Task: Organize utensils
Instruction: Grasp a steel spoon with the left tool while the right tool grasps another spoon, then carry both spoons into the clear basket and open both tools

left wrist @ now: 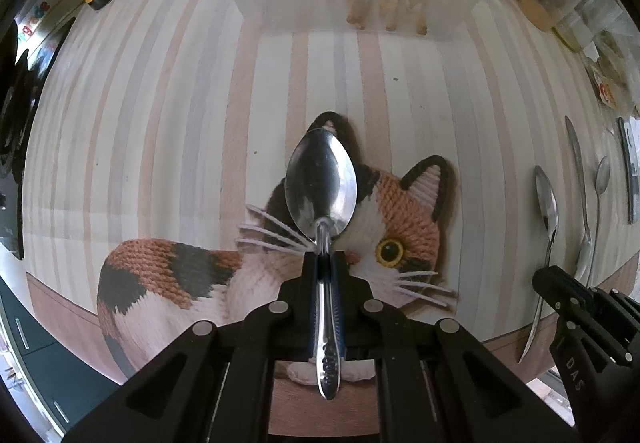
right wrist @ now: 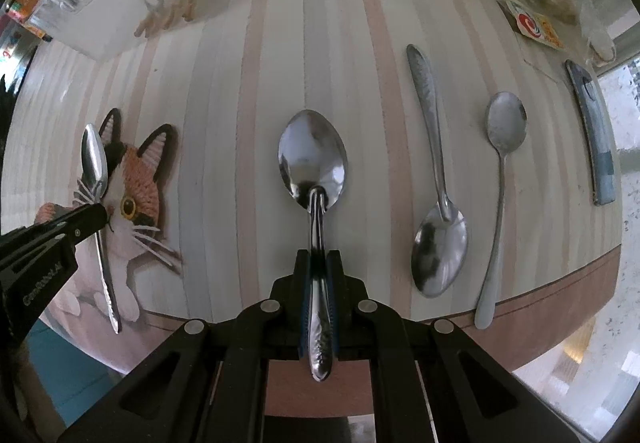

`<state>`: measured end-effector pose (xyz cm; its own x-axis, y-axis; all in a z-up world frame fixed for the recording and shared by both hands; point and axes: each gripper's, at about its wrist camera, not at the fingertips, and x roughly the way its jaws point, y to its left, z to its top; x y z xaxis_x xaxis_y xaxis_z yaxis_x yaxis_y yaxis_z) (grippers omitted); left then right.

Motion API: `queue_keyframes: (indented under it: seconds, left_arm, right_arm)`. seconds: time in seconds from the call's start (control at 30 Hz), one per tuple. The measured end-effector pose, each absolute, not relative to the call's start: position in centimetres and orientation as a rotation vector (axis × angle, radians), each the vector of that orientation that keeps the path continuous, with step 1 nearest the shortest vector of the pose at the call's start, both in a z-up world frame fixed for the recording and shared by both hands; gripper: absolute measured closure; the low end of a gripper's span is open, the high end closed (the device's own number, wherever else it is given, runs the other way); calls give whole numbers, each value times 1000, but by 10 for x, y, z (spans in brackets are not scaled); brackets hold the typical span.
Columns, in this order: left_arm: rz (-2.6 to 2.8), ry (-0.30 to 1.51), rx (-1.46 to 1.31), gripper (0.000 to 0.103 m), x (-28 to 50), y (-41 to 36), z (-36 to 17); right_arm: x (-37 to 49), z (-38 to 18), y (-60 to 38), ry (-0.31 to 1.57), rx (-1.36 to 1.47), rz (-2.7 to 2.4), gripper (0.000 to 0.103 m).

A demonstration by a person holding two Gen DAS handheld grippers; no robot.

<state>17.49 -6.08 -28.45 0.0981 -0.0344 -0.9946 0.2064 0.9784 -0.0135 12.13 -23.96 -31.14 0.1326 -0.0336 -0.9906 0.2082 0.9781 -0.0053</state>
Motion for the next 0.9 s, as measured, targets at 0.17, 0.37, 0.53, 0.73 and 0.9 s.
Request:
queue_keyframes:
  seconds: [0.17,0.37,0.53,0.73,0.9]
  left_arm:
    - [-181,1449,172,99,167,-71,-283]
    - [-194,1410,164,99,161,-71,-267]
    - [-211,1364,150,99,161,-72,-246]
    - [-236,1308,122,99,162,-72,-216]
    - [-254,1266,97,99,165,-71,-191]
  right_arm:
    - [123,-313,-229,1405,156,-181,95]
    - [112,-305,-239,1379,207,-177,95]
    - [108,-289,-246,1344,230,-167,101]
    - [109,-268,-254,1302,256,-156,101]
    - [110,-248,-258,1262,286,-139,101]
